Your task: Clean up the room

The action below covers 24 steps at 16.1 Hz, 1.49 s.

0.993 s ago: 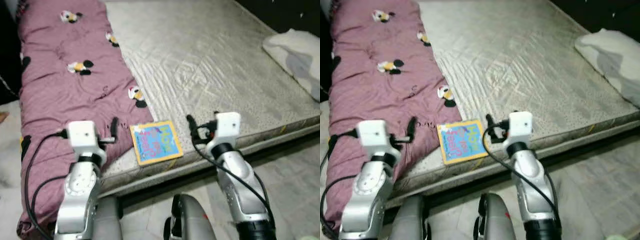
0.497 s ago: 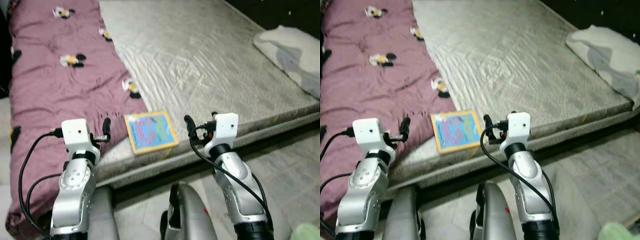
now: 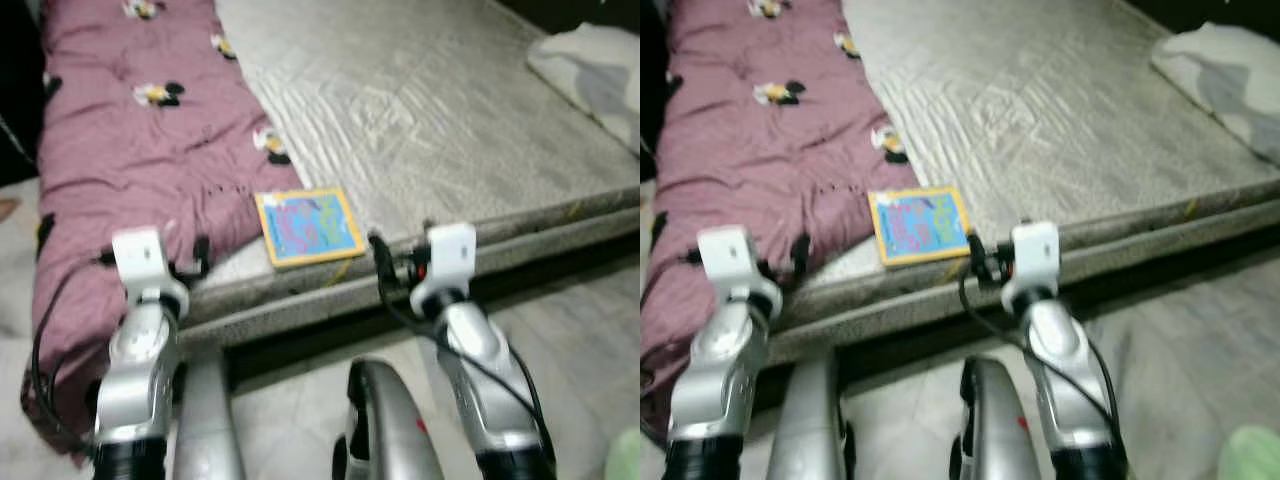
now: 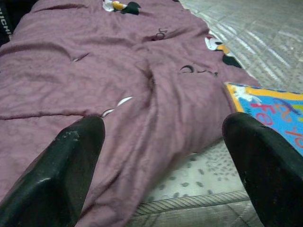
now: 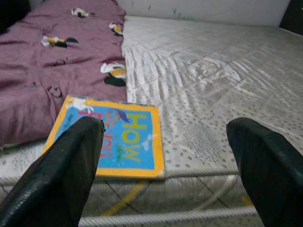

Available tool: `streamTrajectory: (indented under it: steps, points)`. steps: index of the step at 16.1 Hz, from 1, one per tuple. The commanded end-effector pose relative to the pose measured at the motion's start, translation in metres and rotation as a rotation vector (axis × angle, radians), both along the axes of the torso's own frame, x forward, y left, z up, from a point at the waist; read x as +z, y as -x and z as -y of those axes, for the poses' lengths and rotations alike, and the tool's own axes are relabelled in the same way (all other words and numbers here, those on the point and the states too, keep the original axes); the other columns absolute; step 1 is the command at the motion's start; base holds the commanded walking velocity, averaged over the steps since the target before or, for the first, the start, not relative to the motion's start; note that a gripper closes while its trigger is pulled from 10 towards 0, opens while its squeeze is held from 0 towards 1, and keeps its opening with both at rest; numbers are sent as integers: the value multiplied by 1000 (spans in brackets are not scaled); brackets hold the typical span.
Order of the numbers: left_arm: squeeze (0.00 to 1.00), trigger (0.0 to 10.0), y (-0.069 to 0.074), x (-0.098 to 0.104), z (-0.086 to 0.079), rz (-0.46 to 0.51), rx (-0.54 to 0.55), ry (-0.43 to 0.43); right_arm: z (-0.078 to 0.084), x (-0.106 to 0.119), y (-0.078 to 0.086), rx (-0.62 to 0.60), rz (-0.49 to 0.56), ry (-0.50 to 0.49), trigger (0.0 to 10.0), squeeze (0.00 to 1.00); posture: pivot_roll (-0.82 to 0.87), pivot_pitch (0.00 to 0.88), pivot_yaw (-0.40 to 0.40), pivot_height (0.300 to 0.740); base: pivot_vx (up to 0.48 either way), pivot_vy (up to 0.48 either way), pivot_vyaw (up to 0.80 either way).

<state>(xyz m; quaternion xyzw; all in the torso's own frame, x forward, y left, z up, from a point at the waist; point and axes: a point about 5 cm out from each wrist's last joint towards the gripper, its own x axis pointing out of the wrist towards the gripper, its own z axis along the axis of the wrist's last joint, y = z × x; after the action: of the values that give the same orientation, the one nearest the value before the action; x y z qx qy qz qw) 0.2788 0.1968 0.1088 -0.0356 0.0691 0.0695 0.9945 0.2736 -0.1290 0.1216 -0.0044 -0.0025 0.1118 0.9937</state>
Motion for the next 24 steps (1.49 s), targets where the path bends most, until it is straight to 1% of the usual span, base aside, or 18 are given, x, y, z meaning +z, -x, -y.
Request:
streamTrajectory:
  steps: [1, 4, 5, 6, 8, 11, 12, 13, 16, 18, 24]
  points:
    - [0, 10000, -8, 6, -3, 11, 10, -4, 3, 5, -1, -9, 21, 7, 10000, 0, -16, 115, -113, 557, 0, 0, 0]
    - [0, 10000, -17, 5, 0, 3, -17, 12, 5, 5, 1, -11, 20, 12, 10000, 0, -28, 120, -113, 557, 0, 0, 0]
    - [0, 10000, -22, 5, -1, -1, -14, 4, 6, 6, 3, -14, 20, 14, 10000, 0, -37, 125, -114, 557, 0, 0, 0]
    - [0, 10000, -27, 8, 0, 21, -24, 29, 7, 6, 5, -17, 18, 21, 10000, 0, -45, 128, -113, 557, 0, 0, 0]
    - [0, 10000, -34, 13, 10, 53, -81, 46, 12, 5, 10, -27, 10, 27, 10000, 0, -65, 143, -112, 557, 0, 0, 0]
    - [0, 10000, -39, 12, 18, 60, -98, 62, 16, 4, 17, -38, 0, 31, 10000, 0, -82, 155, -108, 527, 0, 0, 0]
    - [0, 10000, -41, 12, 21, 64, -105, 70, 17, 4, 18, -43, -5, 38, 10000, 0, -85, 156, -107, 512, 0, 0, 0]
    - [0, 10000, -41, 12, 22, 65, -108, 74, 18, 4, 19, -46, -4, 41, 10000, 0, -86, 155, -105, 507, 0, 0, 0]
    - [0, 10000, -43, 13, 25, 77, -117, 75, 20, 4, 19, -56, -9, 45, 10000, 0, -84, 151, -102, 507, 0, 0, 0]
    - [0, 10000, -45, 16, 24, 99, -110, 83, 18, 3, 18, -55, -10, 48, 10000, 0, -75, 139, -98, 507, 0, 0, 0]
    - [0, 10000, -46, 18, 19, 114, -99, 73, 14, 5, 12, -43, 7, 49, 10000, 0, -63, 128, -101, 507, 279, 0, 0]
